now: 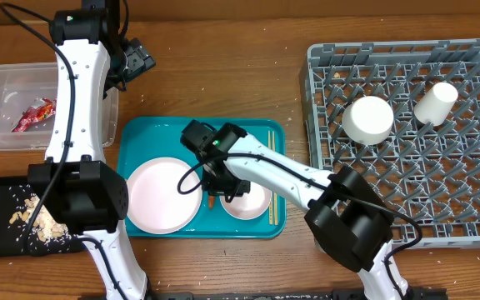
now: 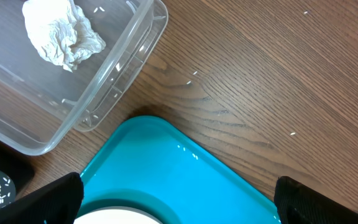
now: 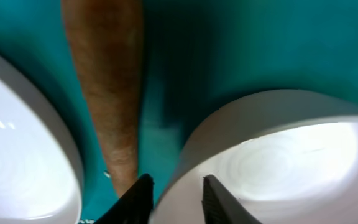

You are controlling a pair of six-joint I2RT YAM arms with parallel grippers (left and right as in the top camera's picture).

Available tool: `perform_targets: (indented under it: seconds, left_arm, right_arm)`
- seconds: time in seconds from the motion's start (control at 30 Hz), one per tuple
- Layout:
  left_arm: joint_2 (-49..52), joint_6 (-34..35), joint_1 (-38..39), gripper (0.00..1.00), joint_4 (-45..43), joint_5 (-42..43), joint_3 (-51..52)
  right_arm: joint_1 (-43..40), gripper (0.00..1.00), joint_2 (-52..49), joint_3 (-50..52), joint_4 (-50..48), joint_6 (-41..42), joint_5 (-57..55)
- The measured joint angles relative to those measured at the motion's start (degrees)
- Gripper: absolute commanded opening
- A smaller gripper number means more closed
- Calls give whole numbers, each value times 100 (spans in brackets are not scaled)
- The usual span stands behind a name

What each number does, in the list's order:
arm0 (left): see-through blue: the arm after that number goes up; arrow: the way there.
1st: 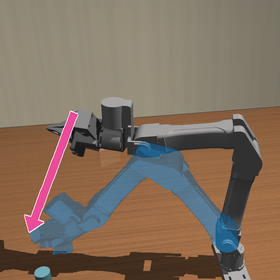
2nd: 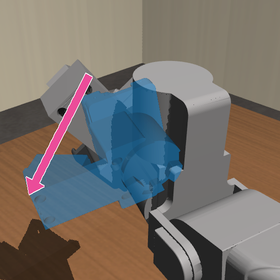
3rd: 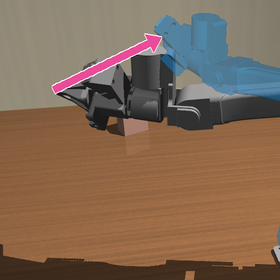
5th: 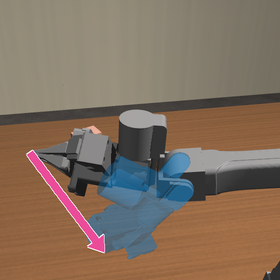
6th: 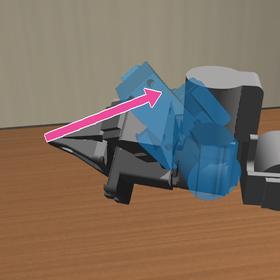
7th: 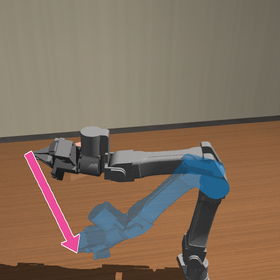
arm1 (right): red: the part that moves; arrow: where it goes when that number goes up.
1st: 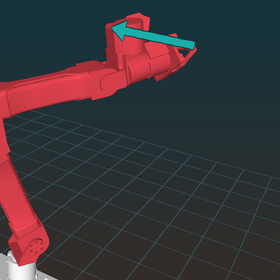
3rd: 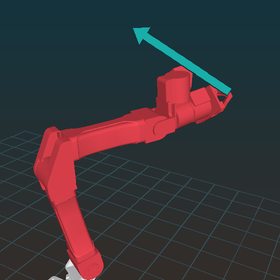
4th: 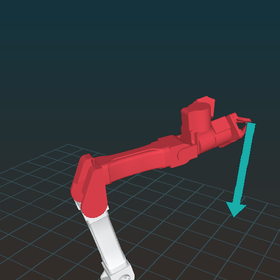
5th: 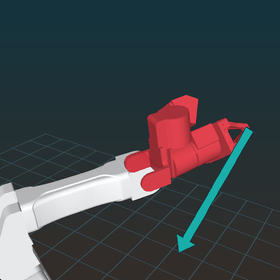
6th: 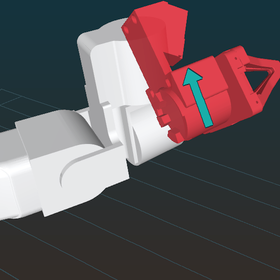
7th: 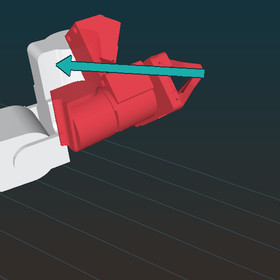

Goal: Sort waste into correct bins and load items into the dishwasher
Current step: 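Return the right gripper to the tray and grasp the small plate, then carry the small plate to the rack and release it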

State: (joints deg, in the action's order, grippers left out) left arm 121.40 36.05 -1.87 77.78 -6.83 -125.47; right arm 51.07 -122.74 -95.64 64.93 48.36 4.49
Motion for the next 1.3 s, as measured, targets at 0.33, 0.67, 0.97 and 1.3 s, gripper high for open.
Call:
perform_targets:
  seconds: [0.33, 0.67, 0.97, 1.3]
  left_arm:
    - [0, 0, 0, 100, 0, 0, 0]
    - [0, 0, 0, 100, 0, 0, 0]
    - [0, 0, 0, 100, 0, 0, 0]
    - [0, 0, 0, 100, 0, 0, 0]
  right_arm:
    - [46, 4, 4, -87, 380, -13, -55]
    - [-297, 4, 466, -1099, 1366, -466, -94]
    - [-2059, 4, 2208, -1311, 2177, -1047, -391]
    - [-5012, 4, 2378, -1167, 2223, -3523, 1847]
